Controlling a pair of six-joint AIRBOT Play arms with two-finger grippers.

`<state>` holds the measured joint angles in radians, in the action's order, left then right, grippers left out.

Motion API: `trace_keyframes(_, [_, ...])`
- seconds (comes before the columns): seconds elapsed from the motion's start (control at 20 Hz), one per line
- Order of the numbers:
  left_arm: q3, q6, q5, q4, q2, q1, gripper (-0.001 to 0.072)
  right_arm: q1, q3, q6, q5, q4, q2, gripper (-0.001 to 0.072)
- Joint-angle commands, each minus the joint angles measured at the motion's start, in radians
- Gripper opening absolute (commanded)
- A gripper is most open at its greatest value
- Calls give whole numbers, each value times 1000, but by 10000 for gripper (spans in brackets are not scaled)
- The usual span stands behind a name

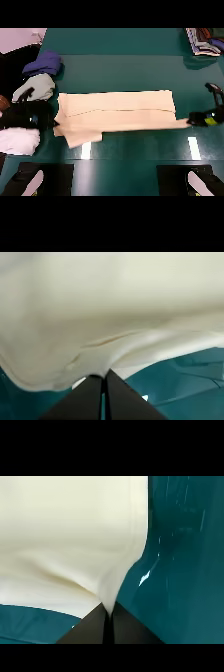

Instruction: Fold the shirts.

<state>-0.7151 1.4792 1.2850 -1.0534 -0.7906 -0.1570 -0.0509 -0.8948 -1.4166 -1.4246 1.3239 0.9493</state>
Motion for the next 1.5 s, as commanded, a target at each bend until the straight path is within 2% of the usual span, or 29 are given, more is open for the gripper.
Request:
trace_keyframes(0.0, [-176,-83,-171,3,-284,-1,24,64,-180,-19,109,2,245,12])
trace_keyframes(0.2, [-409,-175,-230,82,-577,-1,24,59,-368,-19,132,-64,480,13])
trace_keyframes(0.35, [-496,-182,-237,105,-704,-1,26,40,-457,-12,143,-145,595,20])
trace_keyframes(0.45, [-500,-178,-265,112,-728,-1,28,29,-503,13,143,-204,653,215])
trace_keyframes(0.5, [-500,-178,-272,112,-728,-1,89,17,-522,32,139,-249,674,284])
trace_keyframes(0.55, [-504,-178,-271,112,-726,-1,324,1,-532,60,138,-304,685,332])
trace_keyframes(0.6, [-511,-178,-261,111,-726,-2,476,-17,-532,82,132,-344,686,336])
trace_keyframes(0.65, [-525,-178,-237,110,-725,-4,502,-37,-532,95,113,-365,685,338])
trace_keyframes(0.7, [-542,-179,-209,106,-725,-4,501,-63,-532,103,77,-360,685,349])
trace_keyframes(0.8, [-579,-179,-141,106,-725,-4,500,-114,-505,121,10,-363,680,434])
trace_keyframes(0.9, [-600,-178,-109,107,-725,-4,499,-168,-425,121,12,-364,668,537])
trace_keyframes(0.95, [-602,-172,-106,116,-725,-2,499,-193,-384,121,13,-365,669,566])
trace_keyframes(1.0, [-602,-168,-105,124,-725,0,462,-212,-338,121,20,-365,672,575])
trace_keyframes(1.05, [-602,-170,-101,126,-725,3,189,-220,-302,127,28,-374,680,575])
trace_keyframes(1.1, [-602,-172,-100,131,-725,11,39,-225,-265,163,42,-418,689,575])
trace_keyframes(1.3, [-602,-167,-144,135,-725,85,22,-175,-205,241,103,-575,731,572])
trace_keyframes(1.35, [-602,-152,-158,134,-726,113,24,-148,-213,244,110,-576,741,546])
trace_keyframes(1.45, [-602,-86,-212,134,-728,182,25,-95,-245,271,113,-573,756,268])
